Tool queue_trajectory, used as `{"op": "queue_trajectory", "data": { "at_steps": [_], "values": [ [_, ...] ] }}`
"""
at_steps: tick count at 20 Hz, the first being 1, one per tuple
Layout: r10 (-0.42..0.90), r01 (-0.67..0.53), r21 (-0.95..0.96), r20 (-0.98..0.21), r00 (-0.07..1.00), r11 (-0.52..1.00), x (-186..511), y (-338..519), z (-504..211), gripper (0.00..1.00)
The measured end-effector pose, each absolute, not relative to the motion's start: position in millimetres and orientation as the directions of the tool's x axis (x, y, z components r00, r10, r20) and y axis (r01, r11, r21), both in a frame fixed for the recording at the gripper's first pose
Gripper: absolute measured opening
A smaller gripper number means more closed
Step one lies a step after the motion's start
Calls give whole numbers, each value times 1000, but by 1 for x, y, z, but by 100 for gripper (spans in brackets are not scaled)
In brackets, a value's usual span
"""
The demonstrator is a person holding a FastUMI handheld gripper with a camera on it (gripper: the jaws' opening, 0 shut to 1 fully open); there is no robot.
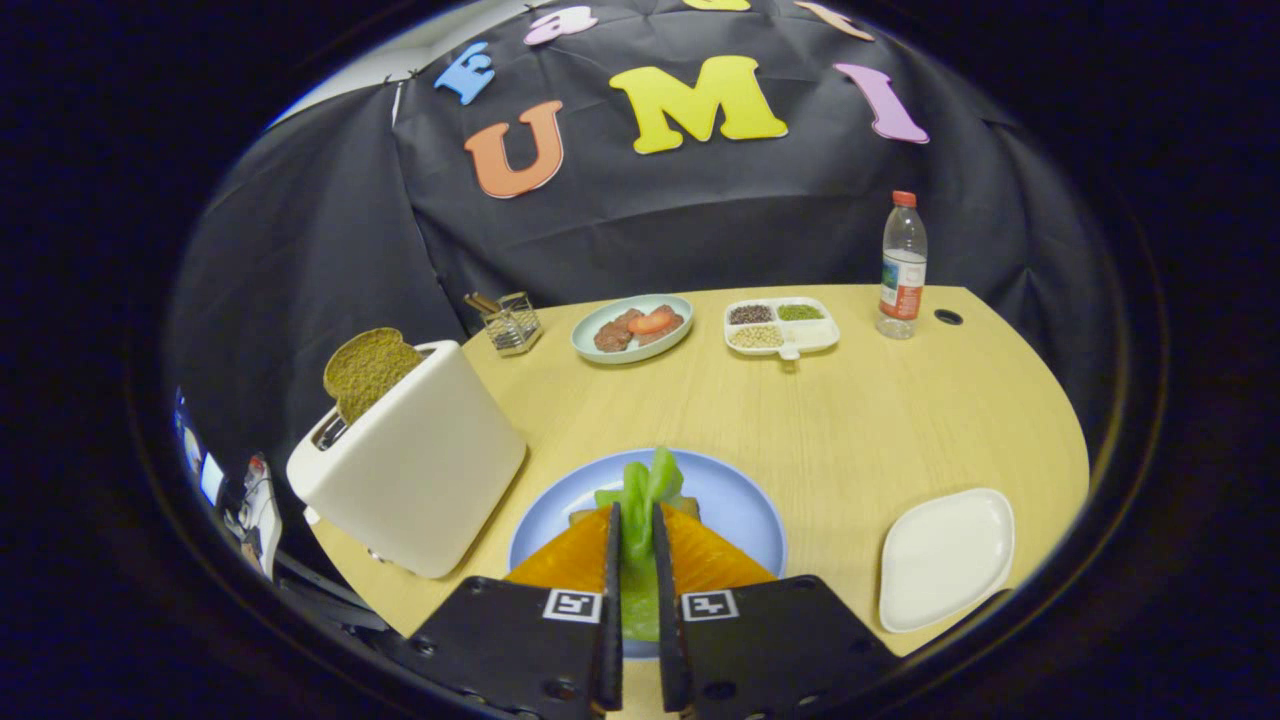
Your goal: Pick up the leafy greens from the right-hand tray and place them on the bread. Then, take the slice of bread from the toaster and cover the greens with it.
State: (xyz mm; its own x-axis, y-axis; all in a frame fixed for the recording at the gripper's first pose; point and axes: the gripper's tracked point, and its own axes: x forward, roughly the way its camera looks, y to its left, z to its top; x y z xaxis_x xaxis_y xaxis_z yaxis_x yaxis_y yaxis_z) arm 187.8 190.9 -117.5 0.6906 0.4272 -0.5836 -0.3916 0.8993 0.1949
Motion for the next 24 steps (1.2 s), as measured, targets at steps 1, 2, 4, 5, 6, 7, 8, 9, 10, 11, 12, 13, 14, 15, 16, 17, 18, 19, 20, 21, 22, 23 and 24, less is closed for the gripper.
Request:
{"op": "queue_trajectory", "data": {
  "at_steps": [1,2,4,5,6,7,8,9,10,11,12,13,14,15,16,17,18,19,20,21,22,23,24],
  "values": [
    [430,-398,192,-586,687,897,189,193,-121,17],
    [424,-397,184,-590,687,899,187,192,-120,23],
    [427,-401,185,-593,683,897,186,195,-124,33],
    [435,-404,194,-594,677,894,185,198,-125,36],
    [440,-404,203,-596,671,892,184,200,-127,39],
    [445,-406,209,-597,667,890,184,203,-127,42],
    [449,-409,213,-597,665,887,183,206,-128,47],
    [453,-410,217,-596,663,886,183,210,-128,51],
    [458,-413,221,-596,660,883,183,214,-128,56],
    [461,-418,222,-597,656,881,183,219,-130,59],
    [462,-421,219,-599,654,880,183,222,-132,60],
    [461,-425,214,-601,652,880,182,226,-134,60],
    [460,-429,207,-605,650,879,183,231,-139,68],
    [458,-433,200,-609,647,879,181,234,-140,76],
    [456,-438,192,-611,647,878,181,237,-142,81],
    [450,-438,181,-610,652,881,182,237,-144,82],
    [441,-434,170,-607,661,885,184,237,-144,84],
    [436,-432,163,-605,667,887,184,236,-144,85],
    [425,-427,150,-599,678,892,186,234,-143,89],
    [416,-421,139,-591,691,896,188,232,-141,92],
    [408,-414,132,-580,705,901,189,229,-137,96],
    [401,-406,125,-565,721,905,190,227,-132,96],
    [392,-395,119,-547,739,911,190,224,-126,97]
  ]
}}
